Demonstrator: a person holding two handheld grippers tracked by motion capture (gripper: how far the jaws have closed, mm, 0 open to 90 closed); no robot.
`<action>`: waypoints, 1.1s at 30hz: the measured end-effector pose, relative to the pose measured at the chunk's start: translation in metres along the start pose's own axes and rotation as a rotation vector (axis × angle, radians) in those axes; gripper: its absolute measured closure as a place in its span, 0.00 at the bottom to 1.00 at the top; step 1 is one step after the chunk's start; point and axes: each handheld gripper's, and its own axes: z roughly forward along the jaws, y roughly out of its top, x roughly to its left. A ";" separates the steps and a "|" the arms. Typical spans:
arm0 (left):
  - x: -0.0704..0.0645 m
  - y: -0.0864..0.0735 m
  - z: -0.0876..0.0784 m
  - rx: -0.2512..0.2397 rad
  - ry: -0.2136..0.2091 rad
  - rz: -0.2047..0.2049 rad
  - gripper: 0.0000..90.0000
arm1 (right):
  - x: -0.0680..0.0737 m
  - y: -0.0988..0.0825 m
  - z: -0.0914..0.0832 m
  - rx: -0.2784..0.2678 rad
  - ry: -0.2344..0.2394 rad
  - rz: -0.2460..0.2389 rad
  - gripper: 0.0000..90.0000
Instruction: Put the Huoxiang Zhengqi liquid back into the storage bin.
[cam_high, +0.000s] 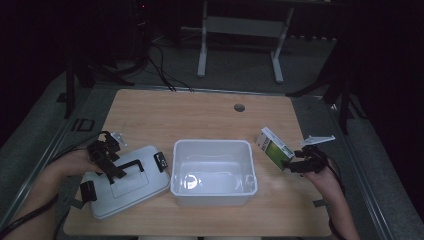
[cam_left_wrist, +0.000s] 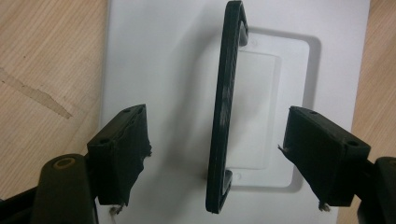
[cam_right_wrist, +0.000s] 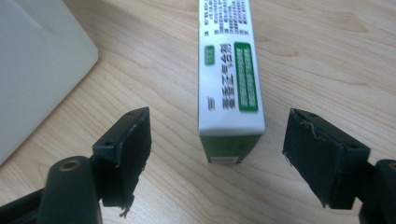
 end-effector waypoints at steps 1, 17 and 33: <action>0.000 0.000 0.000 0.002 0.000 0.000 0.25 | 0.000 0.003 0.001 0.011 0.001 -0.007 0.27; 0.000 -0.001 0.000 0.003 0.000 -0.005 0.25 | -0.002 0.042 0.015 0.149 0.017 -0.047 0.41; 0.000 0.001 0.002 0.018 0.001 0.006 0.25 | 0.000 0.076 0.030 0.339 0.012 -0.113 0.52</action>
